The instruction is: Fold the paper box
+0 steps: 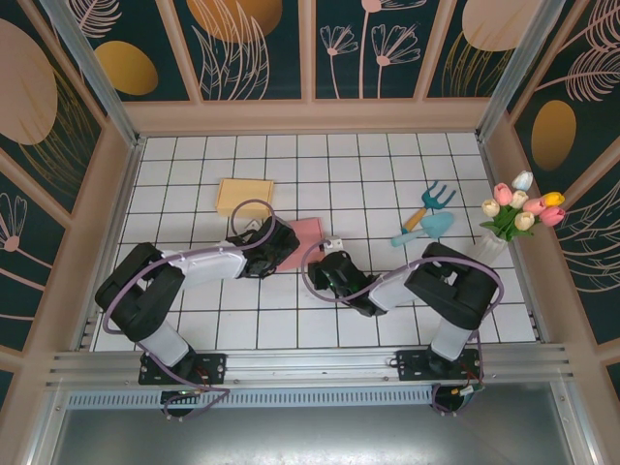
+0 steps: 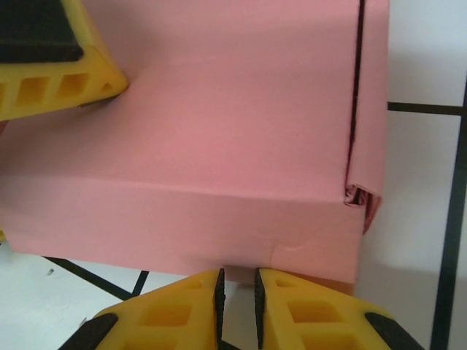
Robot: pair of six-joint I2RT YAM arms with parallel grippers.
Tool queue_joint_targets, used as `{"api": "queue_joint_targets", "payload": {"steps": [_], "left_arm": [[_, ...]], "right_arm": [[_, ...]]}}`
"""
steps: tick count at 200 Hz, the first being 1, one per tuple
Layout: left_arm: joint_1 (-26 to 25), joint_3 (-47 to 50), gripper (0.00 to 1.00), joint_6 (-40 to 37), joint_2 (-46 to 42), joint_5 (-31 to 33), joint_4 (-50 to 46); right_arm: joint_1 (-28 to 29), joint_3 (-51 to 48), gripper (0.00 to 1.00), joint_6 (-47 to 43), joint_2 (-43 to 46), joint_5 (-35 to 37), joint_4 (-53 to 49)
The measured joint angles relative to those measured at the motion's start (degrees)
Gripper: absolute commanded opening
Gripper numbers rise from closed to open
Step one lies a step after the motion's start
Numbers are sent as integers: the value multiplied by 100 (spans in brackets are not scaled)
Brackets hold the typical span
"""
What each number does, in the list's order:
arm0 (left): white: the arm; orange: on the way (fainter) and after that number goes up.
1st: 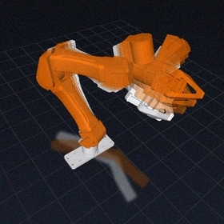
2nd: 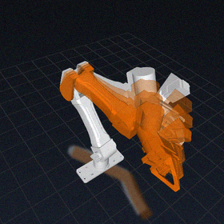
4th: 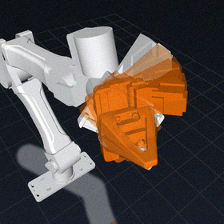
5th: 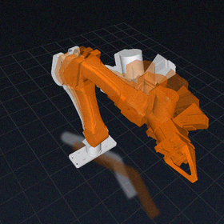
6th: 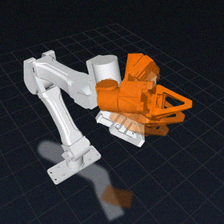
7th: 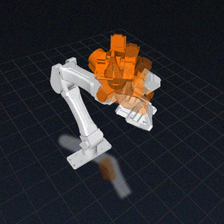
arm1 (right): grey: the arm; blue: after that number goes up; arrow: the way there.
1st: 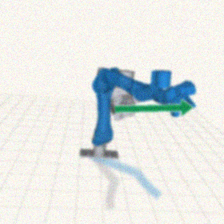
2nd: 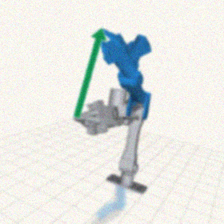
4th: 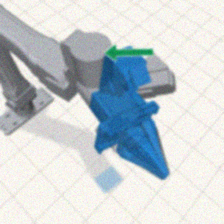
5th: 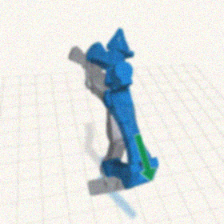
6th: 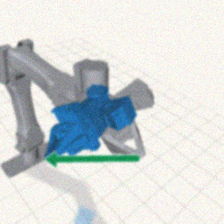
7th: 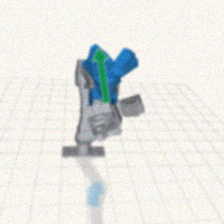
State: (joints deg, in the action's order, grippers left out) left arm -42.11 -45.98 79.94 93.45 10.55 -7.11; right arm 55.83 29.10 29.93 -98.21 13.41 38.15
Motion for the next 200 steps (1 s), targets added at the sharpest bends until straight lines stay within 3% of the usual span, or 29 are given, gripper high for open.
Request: {"api": "queue_joint_targets", "payload": {"steps": [44, 81, 101, 125, 132, 164, 185, 200], "left_arm": [[-544, -232, 90, -369, -197, 400, -946], [-741, -229, 89, -804, -356, 476, -1158], [-741, -212, 88, -1178, -426, 597, -1189], [-741, -168, 88, -1735, -776, 844, -1150], [-739, -127, 88, -1945, -957, 909, -1056], [-284, 37, 87, -2988, -1558, 734, -321], [286, -87, 87, -3578, -1281, 553, 31], [428, -293, 87, -3897, -863, 420, 157]], "right_arm": [[-520, 0, 22, 153, 227, -278, -302], [-1178, 52, 22, 190, 227, -887, -407], [-1408, 98, 17, 192, 251, -1222, -514], [-1576, 118, 1, 173, 544, -1515, -951], [-1604, 129, 0, 173, 654, -1576, -1082], [-1700, 188, 0, 304, 870, -1805, -1373], [-1768, 223, 0, 393, 767, -1991, -1423], [-1823, 278, 0, 472, 560, -2177, -1392]]}}
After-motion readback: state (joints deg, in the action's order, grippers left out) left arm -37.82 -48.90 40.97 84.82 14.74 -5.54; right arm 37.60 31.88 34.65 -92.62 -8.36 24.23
